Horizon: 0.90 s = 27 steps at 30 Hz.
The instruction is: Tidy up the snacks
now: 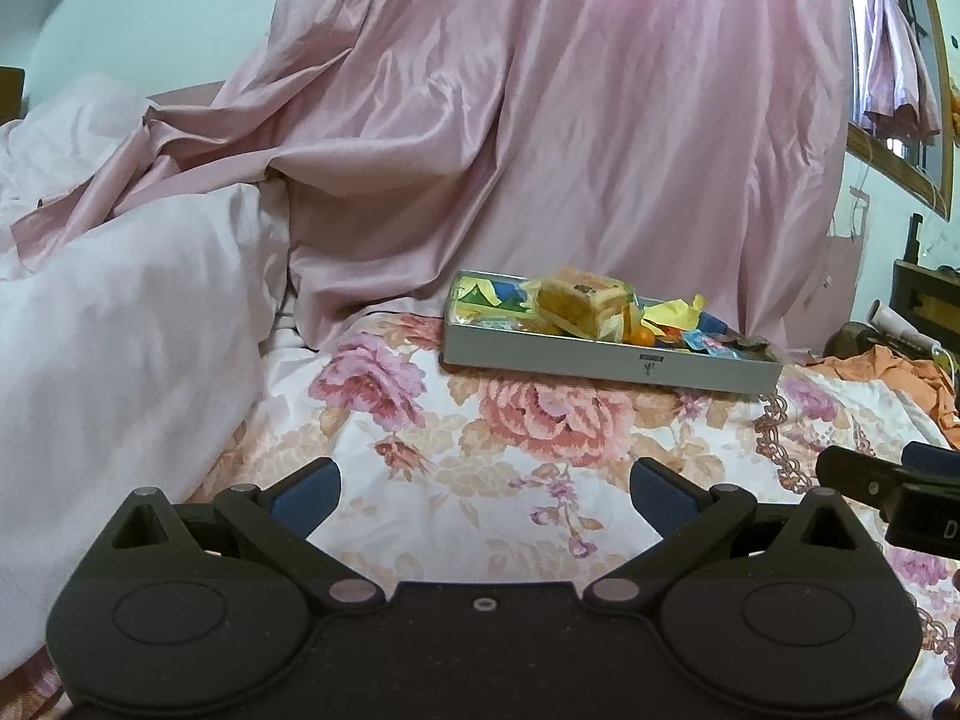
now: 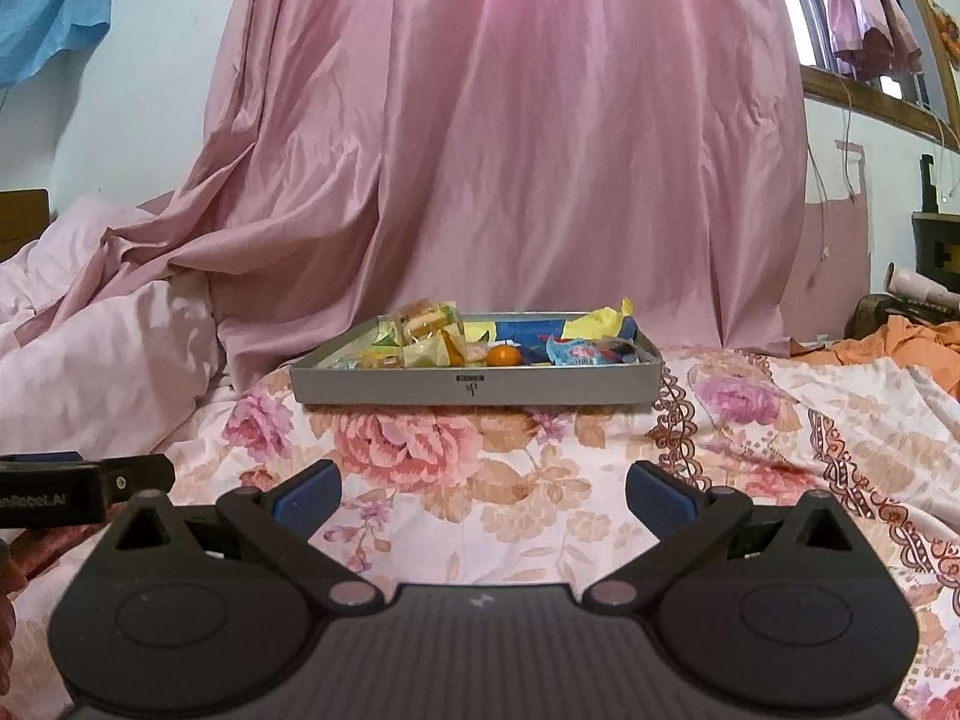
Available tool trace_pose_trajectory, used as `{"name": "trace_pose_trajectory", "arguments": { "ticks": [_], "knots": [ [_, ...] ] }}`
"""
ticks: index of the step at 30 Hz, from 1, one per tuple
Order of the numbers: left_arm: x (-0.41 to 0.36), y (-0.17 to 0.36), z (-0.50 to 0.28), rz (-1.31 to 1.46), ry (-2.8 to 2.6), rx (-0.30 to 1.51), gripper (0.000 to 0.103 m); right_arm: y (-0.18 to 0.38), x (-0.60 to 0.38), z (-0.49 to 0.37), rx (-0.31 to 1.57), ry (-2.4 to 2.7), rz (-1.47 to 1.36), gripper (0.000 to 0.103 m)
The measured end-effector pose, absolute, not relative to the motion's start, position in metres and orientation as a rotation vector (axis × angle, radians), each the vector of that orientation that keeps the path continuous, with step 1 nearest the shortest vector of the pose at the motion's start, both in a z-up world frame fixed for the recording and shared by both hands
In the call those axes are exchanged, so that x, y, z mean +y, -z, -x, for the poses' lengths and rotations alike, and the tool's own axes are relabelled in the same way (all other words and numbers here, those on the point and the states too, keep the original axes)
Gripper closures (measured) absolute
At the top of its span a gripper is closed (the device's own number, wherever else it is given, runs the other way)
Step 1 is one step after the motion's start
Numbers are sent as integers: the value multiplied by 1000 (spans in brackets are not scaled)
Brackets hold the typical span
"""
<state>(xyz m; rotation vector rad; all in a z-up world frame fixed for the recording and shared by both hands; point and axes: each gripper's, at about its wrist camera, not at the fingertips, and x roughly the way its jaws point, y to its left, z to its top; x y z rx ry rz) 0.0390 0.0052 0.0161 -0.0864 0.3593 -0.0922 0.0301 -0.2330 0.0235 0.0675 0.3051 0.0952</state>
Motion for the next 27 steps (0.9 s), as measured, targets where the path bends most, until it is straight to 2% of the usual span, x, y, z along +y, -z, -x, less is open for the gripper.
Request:
{"name": "trace_pose_trajectory", "arguments": {
  "ticks": [27],
  "knots": [
    [4, 15, -45, 55, 87, 404, 1, 4, -226, -34, 319, -64, -26, 0]
  ]
}}
